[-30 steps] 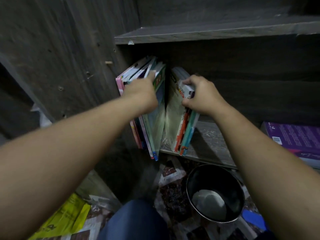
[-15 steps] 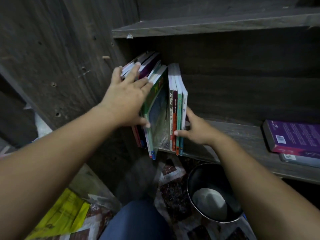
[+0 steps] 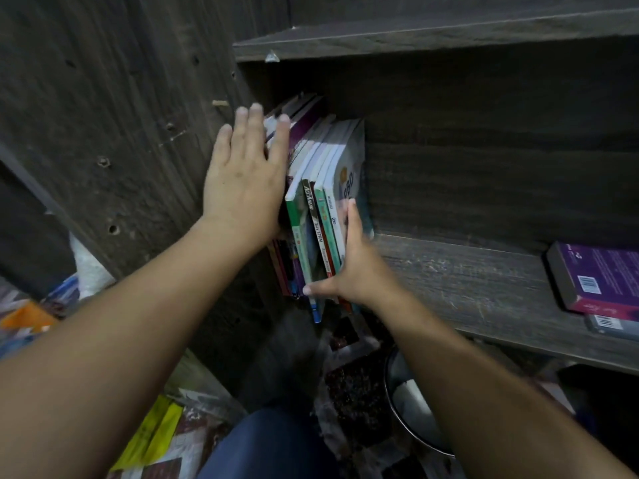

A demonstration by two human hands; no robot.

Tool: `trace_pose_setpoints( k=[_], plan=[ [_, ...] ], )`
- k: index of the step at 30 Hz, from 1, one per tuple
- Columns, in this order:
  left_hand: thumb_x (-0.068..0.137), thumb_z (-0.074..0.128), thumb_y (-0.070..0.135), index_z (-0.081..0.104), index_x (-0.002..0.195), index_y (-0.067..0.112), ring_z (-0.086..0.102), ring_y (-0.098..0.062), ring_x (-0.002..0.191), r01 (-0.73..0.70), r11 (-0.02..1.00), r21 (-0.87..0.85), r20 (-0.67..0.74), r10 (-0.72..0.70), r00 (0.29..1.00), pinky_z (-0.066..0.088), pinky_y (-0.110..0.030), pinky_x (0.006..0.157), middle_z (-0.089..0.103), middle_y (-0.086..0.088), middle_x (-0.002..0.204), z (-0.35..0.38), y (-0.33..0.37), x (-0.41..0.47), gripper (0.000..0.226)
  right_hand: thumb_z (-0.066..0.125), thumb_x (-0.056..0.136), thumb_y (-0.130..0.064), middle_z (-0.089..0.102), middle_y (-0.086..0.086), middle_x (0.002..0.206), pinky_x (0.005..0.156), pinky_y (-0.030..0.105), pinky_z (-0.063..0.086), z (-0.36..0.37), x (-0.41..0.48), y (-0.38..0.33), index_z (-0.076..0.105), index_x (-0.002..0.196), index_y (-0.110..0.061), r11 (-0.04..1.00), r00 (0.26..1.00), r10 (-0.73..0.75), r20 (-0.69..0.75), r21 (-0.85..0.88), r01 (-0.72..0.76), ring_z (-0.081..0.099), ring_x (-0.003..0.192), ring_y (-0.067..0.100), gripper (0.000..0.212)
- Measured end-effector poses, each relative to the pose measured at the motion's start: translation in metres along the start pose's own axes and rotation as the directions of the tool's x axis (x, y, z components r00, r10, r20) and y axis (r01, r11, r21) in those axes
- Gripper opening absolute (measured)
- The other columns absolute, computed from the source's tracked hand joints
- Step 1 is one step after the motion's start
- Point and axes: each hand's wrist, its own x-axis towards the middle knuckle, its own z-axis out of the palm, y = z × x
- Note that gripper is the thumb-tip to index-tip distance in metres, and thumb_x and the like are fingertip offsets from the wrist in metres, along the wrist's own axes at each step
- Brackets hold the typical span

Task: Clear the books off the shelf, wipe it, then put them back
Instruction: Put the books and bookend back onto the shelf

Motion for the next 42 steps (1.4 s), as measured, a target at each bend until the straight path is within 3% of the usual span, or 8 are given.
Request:
trace_pose_setpoints(
  k=[3,6,16,21,27,33,37,42],
  plan=[
    [0.072,0.078,0.024,0.015,0.149,-0.001,0.023,-0.031,0.143,-0.059,0.994,-0.097,-0.031,0.056,0.998,0.014,-0.038,0.117,0.03,-0.019,0.151,-0.003,-0.014,-0.002,0.103,0.092,0.053,-0.04,0.019,-0.011,0.158,0.11,0.042,0.035,0.004,0.001,0.004,-0.028,0.142,-0.045,1.0,0.998,-0.003,-0.062,0.01,0.003,0.032,0.138,0.017,0.149],
    [0.068,0.082,0.029,0.02,0.149,0.002,0.023,-0.028,0.144,-0.099,0.985,-0.141,0.034,0.104,0.994,0.012,-0.035,0.117,0.027,-0.015,0.154,-0.01,-0.02,-0.002,0.105,0.087,0.064,-0.036,0.044,-0.007,0.147,0.098,0.044,0.049,0.009,0.0,0.007,-0.016,0.142,-0.055,1.0,0.984,-0.001,-0.178,0.021,0.004,0.055,0.12,0.019,0.13],
    [0.051,0.089,0.05,0.011,0.149,0.001,0.017,-0.028,0.146,-0.061,0.998,-0.035,0.049,0.062,0.997,0.008,-0.036,0.118,0.022,-0.016,0.155,-0.003,-0.013,-0.008,0.134,0.09,0.058,-0.039,0.013,-0.01,0.159,0.112,0.036,0.025,0.02,0.018,-0.002,-0.022,0.149,-0.032,1.0,0.986,0.012,-0.164,0.011,-0.01,0.024,0.141,0.016,0.144],
    [0.067,0.081,0.039,0.011,0.148,-0.002,0.019,-0.032,0.145,-0.035,0.999,0.007,-0.044,0.035,0.998,0.012,-0.039,0.119,0.024,-0.02,0.153,0.007,-0.007,-0.01,0.114,0.088,0.06,-0.041,0.014,-0.011,0.159,0.11,0.036,0.031,0.025,0.018,-0.004,-0.024,0.148,-0.032,1.0,0.98,0.006,-0.199,-0.007,-0.007,0.03,0.14,0.016,0.143],
    [0.065,0.078,0.053,0.002,0.148,-0.004,0.013,-0.034,0.146,0.005,0.996,0.084,-0.028,-0.003,1.0,0.01,-0.04,0.12,0.017,-0.021,0.154,0.013,-0.002,-0.015,0.126,0.088,0.063,-0.037,0.016,0.002,0.16,0.114,0.045,0.025,-0.02,0.023,-0.003,-0.035,0.142,-0.033,0.994,0.979,0.102,0.175,-0.066,-0.092,0.024,0.143,0.026,0.146],
    [0.059,0.068,0.073,0.004,0.148,-0.004,0.01,-0.033,0.147,0.045,0.999,0.014,-0.029,-0.044,0.999,0.004,-0.04,0.119,0.017,-0.021,0.154,0.01,0.003,-0.014,0.134,0.083,0.071,-0.027,0.033,0.001,0.154,0.11,0.05,0.036,-0.002,0.015,-0.014,-0.019,0.149,-0.035,0.997,0.999,0.03,-0.036,-0.075,-0.033,0.04,0.135,0.022,0.129],
    [0.063,0.071,0.066,0.01,0.149,-0.001,0.009,-0.031,0.147,0.086,0.992,-0.095,-0.063,-0.092,0.994,0.002,-0.039,0.119,0.018,-0.019,0.155,0.011,0.007,-0.013,0.125,0.086,0.067,-0.029,0.029,0.006,0.156,0.108,0.052,0.037,-0.03,0.015,-0.005,-0.027,0.144,-0.042,0.985,0.981,0.107,0.165,-0.154,-0.081,0.044,0.131,0.029,0.137],
    [0.065,0.075,0.062,0.011,0.148,-0.001,0.007,-0.033,0.147,0.107,0.986,-0.128,-0.068,-0.116,0.991,-0.001,-0.041,0.12,0.018,-0.02,0.155,0.014,0.012,-0.014,0.123,0.087,0.065,-0.029,0.032,0.0,0.155,0.107,0.049,0.04,-0.054,0.011,-0.008,-0.004,0.151,-0.038,0.991,0.975,0.094,0.201,-0.117,-0.071,0.042,0.133,0.026,0.126]
  ],
)
